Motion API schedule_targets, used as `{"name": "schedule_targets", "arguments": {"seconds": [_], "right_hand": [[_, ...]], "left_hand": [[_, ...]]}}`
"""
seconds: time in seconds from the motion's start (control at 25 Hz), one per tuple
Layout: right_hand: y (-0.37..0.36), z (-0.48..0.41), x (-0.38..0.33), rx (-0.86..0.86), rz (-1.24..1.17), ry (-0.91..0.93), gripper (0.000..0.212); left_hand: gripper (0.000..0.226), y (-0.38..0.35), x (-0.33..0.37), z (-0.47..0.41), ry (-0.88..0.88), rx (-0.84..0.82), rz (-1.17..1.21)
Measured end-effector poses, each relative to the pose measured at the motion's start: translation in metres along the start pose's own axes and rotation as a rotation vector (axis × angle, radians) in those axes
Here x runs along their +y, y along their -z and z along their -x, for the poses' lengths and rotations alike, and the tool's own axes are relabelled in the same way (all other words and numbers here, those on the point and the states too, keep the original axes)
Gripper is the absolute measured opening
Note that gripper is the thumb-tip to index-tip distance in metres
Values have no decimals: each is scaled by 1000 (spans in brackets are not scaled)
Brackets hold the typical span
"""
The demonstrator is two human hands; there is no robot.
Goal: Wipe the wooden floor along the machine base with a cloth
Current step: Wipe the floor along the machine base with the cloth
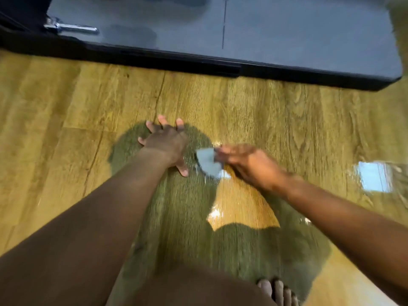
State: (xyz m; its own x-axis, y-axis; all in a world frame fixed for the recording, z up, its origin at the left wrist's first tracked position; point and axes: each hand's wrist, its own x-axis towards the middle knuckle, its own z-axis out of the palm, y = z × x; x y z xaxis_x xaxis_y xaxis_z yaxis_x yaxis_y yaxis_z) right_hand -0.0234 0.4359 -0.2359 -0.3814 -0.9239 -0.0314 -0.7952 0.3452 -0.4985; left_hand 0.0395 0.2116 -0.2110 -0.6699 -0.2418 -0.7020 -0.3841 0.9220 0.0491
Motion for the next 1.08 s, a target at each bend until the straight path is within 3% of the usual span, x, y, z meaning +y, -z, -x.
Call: {"name": "schedule_targets", "arguments": {"seconds": [0.2,0.32,0.4,0.48,0.64,0.8,1.0,1.08], "right_hand": [[35,-102,58,160,-43,-338,30],[23,-70,42,113,54,-165,32],[41,-69,56,-63,112,15,33],[63,-101,82,-27,138,-61,30],[48,-113,75,255,27,-353,27],[30,-62,62,134,124,-142,29],[49,-88,87,294,91,-375,28],[27,-56,62,247,81,-330,30]], "left_hand": [[146,0,0,0,21,-10,33],[147,-1,0,-3,26,-14,37],[147,-3,1,-5,37,-18,23],[147,-3,1,-5,43,-18,26],[147,-5,-1,-6,27,-11,25],[150,-6,-4,-7,31,-13,18],[150,-3,-1,-6,35,-26,6],[150,-4,-1,-6,43,-19,6]]}}
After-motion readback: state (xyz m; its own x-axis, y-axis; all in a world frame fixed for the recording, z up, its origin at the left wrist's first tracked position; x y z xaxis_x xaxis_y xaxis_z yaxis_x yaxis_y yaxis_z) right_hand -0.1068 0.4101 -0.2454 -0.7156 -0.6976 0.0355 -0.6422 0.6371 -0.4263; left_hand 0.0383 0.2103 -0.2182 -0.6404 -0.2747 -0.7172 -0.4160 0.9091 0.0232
